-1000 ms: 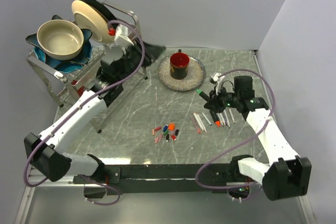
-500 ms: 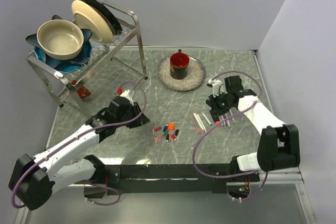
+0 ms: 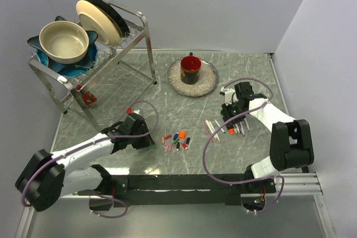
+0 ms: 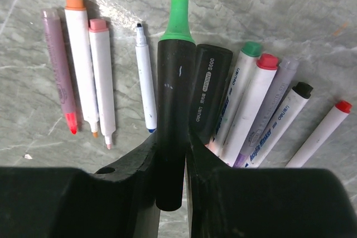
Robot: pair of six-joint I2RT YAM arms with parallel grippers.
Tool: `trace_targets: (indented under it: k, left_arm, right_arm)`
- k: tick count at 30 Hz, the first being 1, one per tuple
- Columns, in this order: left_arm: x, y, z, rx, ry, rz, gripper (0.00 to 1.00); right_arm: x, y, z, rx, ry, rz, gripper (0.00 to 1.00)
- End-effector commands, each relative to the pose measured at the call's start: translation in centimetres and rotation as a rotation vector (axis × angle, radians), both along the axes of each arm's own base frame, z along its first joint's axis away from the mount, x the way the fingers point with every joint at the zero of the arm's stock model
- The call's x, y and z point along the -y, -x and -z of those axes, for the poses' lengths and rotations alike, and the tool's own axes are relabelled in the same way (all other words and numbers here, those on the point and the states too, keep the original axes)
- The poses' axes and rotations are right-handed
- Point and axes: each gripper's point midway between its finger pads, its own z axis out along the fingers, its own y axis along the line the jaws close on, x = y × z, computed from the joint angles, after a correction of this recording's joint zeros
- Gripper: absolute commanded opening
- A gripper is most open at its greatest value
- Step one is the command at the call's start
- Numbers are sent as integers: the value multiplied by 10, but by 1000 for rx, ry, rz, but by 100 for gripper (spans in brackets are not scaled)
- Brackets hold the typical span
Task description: Open the pen caps
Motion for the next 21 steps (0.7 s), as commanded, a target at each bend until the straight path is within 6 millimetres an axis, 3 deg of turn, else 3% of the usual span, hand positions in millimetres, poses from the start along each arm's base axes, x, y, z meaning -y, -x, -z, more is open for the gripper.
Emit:
trace_targets:
  k: [1,13,21]
  left_arm:
    - [14,-5,4,22,28,13,5]
    - [25,1,20,-16,8,52,16]
    - [30,4,27,-34,-5,70,22]
  right_arm:
    - [-4,-9,2,10,21,-7,27]
    - [-9,-5,6,-10,37,-34,34]
    - [-14,-10,-14,58,6,-56,35]
